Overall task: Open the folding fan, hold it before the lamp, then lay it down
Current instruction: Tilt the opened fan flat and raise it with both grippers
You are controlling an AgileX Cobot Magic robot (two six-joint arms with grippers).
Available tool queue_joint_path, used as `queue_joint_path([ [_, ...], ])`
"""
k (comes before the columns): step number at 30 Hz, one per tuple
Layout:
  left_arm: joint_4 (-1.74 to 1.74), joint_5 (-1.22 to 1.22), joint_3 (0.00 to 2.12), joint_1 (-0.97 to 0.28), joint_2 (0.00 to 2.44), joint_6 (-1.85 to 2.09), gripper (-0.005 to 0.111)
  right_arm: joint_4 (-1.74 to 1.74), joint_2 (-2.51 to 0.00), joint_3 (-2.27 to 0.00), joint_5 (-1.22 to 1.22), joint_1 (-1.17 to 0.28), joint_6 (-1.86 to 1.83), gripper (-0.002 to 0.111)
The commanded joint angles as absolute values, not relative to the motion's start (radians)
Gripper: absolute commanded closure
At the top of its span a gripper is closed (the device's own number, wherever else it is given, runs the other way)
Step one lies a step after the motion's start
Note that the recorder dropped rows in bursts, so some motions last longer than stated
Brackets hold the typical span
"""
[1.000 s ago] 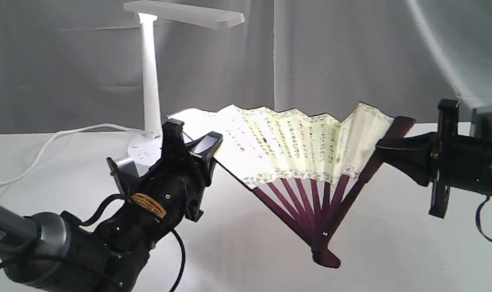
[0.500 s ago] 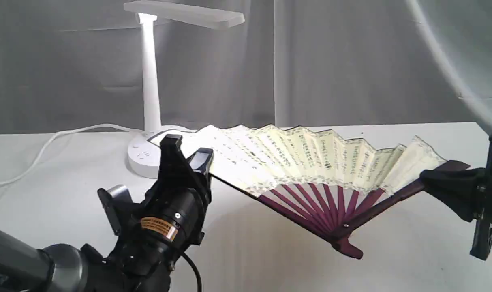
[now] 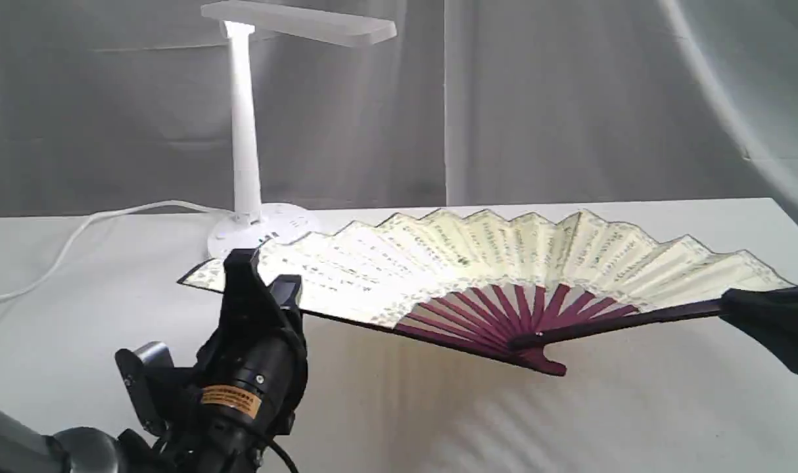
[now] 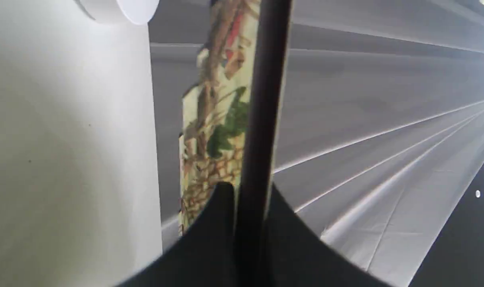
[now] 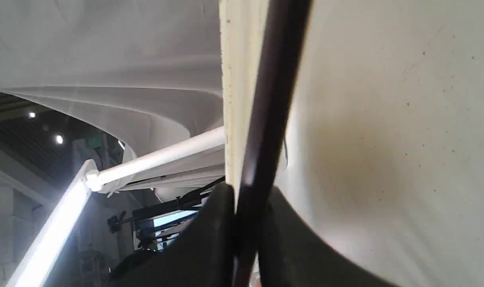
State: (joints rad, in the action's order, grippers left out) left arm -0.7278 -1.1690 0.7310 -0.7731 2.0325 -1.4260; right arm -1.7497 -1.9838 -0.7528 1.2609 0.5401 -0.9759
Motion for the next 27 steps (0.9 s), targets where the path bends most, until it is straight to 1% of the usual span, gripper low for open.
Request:
queue_joint_path([
  [1, -0.815, -1.221, 0.71, -0.767, 2.001, -1.458, 0.107, -1.744, -1.972, -0.745, 1.221, 0.57, -1.023, 0.108],
  [27, -0.858, -1.221, 0.69, -0.767, 1.922, -1.363, 0.107, -1.744, -1.97, -0.745, 1.221, 0.581, -1.02, 0.108],
])
